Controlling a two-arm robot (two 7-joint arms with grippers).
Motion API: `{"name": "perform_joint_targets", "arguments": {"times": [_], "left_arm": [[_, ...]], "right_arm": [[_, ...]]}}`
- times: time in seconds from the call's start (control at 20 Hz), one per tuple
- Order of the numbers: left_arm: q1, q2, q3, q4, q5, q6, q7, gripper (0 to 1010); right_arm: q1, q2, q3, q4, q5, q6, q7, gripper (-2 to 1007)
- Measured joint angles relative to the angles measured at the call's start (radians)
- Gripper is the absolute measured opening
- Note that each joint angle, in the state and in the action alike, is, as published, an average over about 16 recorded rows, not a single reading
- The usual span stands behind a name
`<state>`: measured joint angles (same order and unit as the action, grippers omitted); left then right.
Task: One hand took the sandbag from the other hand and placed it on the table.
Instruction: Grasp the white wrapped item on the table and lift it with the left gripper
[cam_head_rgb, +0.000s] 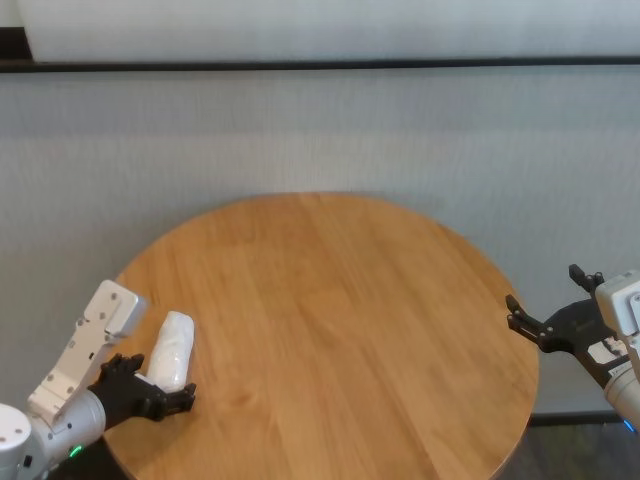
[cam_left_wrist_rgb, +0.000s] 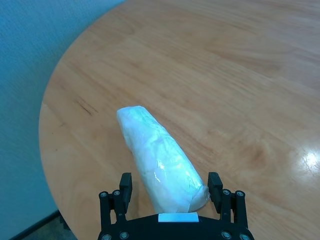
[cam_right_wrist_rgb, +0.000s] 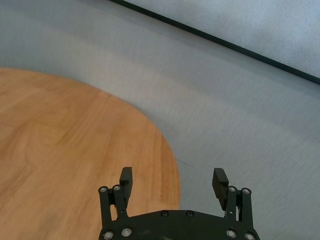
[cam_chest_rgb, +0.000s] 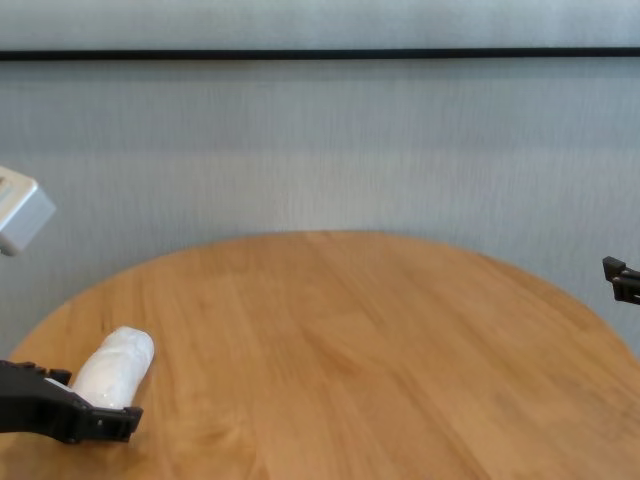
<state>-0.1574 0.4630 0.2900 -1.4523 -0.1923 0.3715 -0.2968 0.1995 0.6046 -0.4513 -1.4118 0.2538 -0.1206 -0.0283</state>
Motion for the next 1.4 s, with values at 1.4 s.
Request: {"name": "perform_joint_targets", "arguments": {"times": [1.4], "left_arm": [[-0.005, -0.026, -0.023, 0.022, 0.077, 0.003, -0.027, 1000]], "right_arm": [[0.000, 0.000, 0.000, 0.000, 0.000, 0.000, 0.000, 1007]]}}
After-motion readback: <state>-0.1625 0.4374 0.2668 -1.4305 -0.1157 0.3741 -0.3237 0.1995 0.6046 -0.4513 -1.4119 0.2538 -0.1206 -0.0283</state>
